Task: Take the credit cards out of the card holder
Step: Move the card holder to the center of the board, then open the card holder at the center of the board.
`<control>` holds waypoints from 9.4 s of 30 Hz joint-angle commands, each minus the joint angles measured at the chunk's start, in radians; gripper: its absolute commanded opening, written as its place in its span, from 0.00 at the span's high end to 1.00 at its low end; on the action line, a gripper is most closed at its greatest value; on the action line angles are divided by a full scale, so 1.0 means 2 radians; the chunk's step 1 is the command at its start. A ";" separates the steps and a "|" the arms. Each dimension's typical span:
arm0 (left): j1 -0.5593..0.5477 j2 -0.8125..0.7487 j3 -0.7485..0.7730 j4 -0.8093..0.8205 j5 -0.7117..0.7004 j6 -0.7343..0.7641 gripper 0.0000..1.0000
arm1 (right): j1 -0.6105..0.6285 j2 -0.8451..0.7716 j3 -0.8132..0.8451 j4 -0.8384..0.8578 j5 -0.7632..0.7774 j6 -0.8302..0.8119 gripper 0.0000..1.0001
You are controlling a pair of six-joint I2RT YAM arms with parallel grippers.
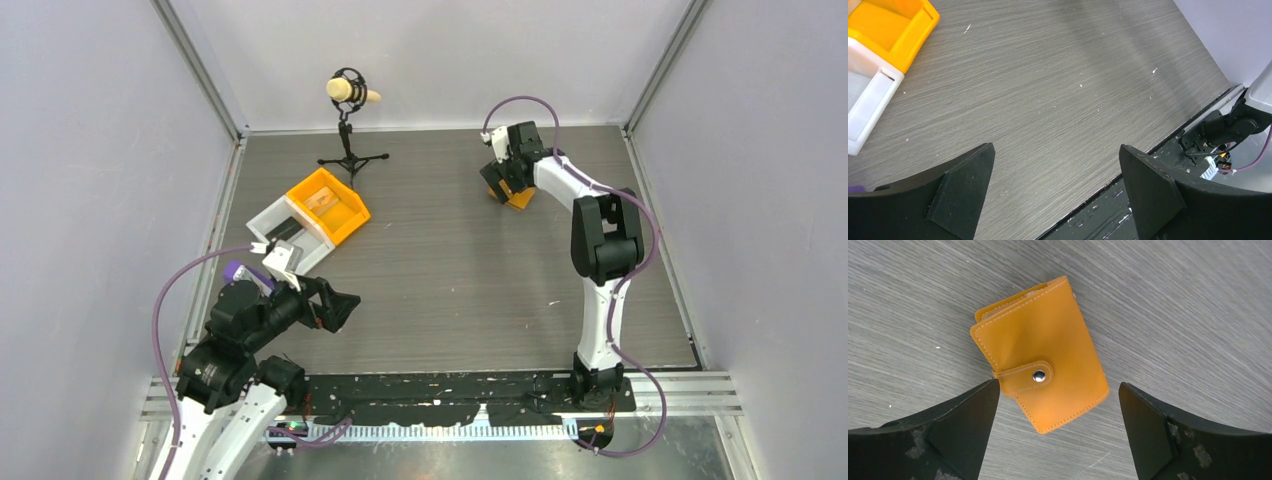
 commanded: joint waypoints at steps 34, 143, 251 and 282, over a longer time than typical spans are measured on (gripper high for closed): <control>0.002 0.009 0.005 0.006 0.002 0.007 0.00 | -0.029 0.039 0.062 -0.090 -0.100 0.123 0.42; 0.001 0.033 0.006 -0.006 -0.009 0.001 0.00 | 0.146 -0.257 -0.333 -0.007 -0.142 0.243 0.22; 0.001 0.088 -0.017 0.010 0.008 -0.070 0.05 | 0.417 -0.248 -0.349 0.036 0.160 0.303 0.67; -0.143 0.249 -0.014 0.125 -0.068 -0.147 0.15 | 0.419 -0.379 -0.432 0.205 -0.001 0.502 0.95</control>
